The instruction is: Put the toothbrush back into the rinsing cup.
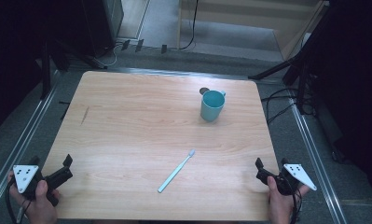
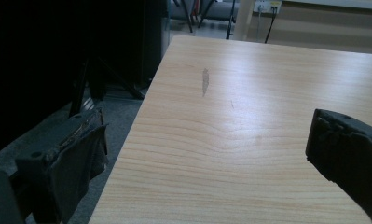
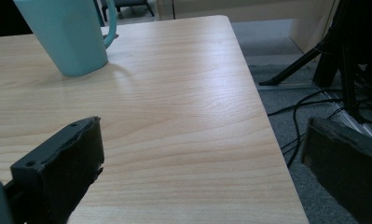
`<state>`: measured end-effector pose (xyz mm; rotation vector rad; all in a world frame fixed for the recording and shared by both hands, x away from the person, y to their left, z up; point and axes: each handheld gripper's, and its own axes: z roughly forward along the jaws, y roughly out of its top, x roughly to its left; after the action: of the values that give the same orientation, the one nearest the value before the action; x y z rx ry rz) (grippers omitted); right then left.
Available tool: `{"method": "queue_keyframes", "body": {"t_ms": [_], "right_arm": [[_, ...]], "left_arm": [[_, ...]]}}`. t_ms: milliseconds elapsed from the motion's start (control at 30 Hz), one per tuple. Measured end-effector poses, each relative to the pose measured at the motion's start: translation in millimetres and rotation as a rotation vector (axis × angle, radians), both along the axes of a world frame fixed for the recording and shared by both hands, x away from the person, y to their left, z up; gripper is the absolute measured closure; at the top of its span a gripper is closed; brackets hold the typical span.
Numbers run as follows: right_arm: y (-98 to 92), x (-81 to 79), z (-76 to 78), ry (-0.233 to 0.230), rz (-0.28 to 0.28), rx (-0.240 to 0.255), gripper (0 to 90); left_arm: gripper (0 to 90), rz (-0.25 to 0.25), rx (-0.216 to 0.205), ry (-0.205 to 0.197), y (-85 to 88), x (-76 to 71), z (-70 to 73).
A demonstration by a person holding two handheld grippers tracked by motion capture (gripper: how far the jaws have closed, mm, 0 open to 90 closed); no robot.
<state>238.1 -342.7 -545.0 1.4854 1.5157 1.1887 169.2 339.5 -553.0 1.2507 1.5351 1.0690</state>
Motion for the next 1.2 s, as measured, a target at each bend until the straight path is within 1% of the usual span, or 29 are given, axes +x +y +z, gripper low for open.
{"method": "queue_keyframes", "body": {"t_ms": [133,167,233,267,300,367,400,433,500,567,600,633,667,700,733,767,800,833,867,900,933,967,1000,1033,1067,1100,1133,1167,1200], "right_arm": [[0.9,0.3,0.1,0.004,-0.013,-0.008,0.1],[1.2,0.9,0.0,0.012,-0.039,-0.02,5.4],[1.8,1.2,0.1,0.019,-0.069,-0.017,12.0],[1.8,1.2,0.1,0.019,-0.069,-0.017,12.0],[0.7,2.0,0.1,0.018,-0.102,-0.01,17.3],[-1.0,3.3,0.2,0.04,-0.108,0.004,29.1],[-1.3,3.9,0.2,0.047,-0.123,0.0,36.9],[-1.0,4.4,0.3,0.055,-0.119,-0.004,45.5],[1.9,6.4,1.6,0.076,-0.084,-0.032,55.5],[7.5,10.0,7.2,0.099,-0.018,-0.079,63.6],[7.5,10.0,7.2,0.099,-0.018,-0.079,63.6],[11.5,12.9,11.1,0.119,0.012,-0.106,66.2],[19.7,21.9,20.0,0.165,0.095,-0.138,69.6],[19.7,21.9,20.0,0.165,0.095,-0.138,69.6],[30.1,32.7,28.4,0.237,0.149,-0.179,70.5],[30.1,32.7,28.4,0.237,0.149,-0.179,70.5],[42.8,44.0,39.3,0.312,0.181,-0.286,73.2],[42.8,44.0,39.3,0.312,0.181,-0.286,73.2],[46.5,48.0,43.0,0.339,0.189,-0.315,74.3],[51.7,54.1,49.0,0.384,0.216,-0.316,76.1],[54.6,57.6,52.4,0.409,0.23,-0.306,77.3],[60.1,62.6,57.4,0.449,0.238,-0.313,80.6],[64.0,64.9,60.3,0.474,0.235,-0.333,82.8],[70.3,68.7,65.2,0.52,0.233,-0.373,85.0],[74.0,70.7,67.8,0.54,0.235,-0.385,87.0],[80.0,73.4,72.0,0.565,0.249,-0.39,89.8],[89.6,74.7,79.5,0.582,0.32,-0.359,90.0],[89.6,74.7,79.5,0.582,0.32,-0.359,90.0],[95.3,74.9,82.4,0.586,0.353,-0.351,90.0]], "left_arm": [[0.0,-0.001,-0.003,0.0,0.4,-0.1,0.0],[0.0,-0.008,-0.008,-0.002,0.9,-0.4,-0.1],[0.0,-0.013,-0.016,-0.001,1.3,-0.2,0.0],[0.0,-0.013,-0.016,-0.001,1.3,-0.2,0.0],[0.0,-0.012,-0.023,-0.005,1.8,0.1,-0.1],[0.0,-0.015,-0.026,-0.006,2.5,-0.1,-0.2],[0.0,-0.016,-0.028,-0.007,2.8,-0.2,-0.2],[0.0,-0.017,-0.03,-0.006,3.1,-0.2,-0.2],[0.0,-0.017,-0.035,-0.007,3.3,-0.1,-0.2],[0.0,-0.018,-0.036,-0.005,3.3,0.0,-0.2],[0.0,-0.018,-0.036,-0.005,3.3,0.0,-0.2],[0.0,-0.019,-0.033,-0.004,3.1,0.1,-0.2],[0.0,-0.02,-0.028,-0.002,2.5,0.5,0.0],[0.0,-0.02,-0.028,-0.002,2.5,0.5,0.0],[0.0,-0.021,-0.026,-0.002,2.2,0.7,-0.1],[0.0,-0.023,-0.024,-0.001,2.1,0.8,0.0],[0.0,-0.025,-0.022,0.001,2.1,0.9,0.0],[0.0,-0.025,-0.022,0.001,2.1,0.9,0.0],[0.0,-0.025,-0.024,0.0,2.2,0.9,0.0],[0.0,-0.026,-0.026,0.001,2.4,0.9,0.0],[0.0,-0.027,-0.027,0.002,2.7,0.9,0.0],[0.0,-0.026,-0.029,0.0,2.6,1.1,-0.1],[0.0,-0.027,-0.028,0.001,2.7,0.9,0.0],[0.0,-0.027,-0.028,0.001,2.7,0.9,0.0],[0.0,-0.024,-0.029,0.0,2.4,1.2,-0.1],[0.0,-0.024,-0.024,0.004,2.3,1.1,0.0],[0.0,-0.025,-0.022,0.005,2.0,1.2,0.1],[0.0,-0.026,-0.018,0.006,1.7,1.2,0.1],[0.0,-0.024,-0.014,0.006,1.1,1.3,0.2]]}}
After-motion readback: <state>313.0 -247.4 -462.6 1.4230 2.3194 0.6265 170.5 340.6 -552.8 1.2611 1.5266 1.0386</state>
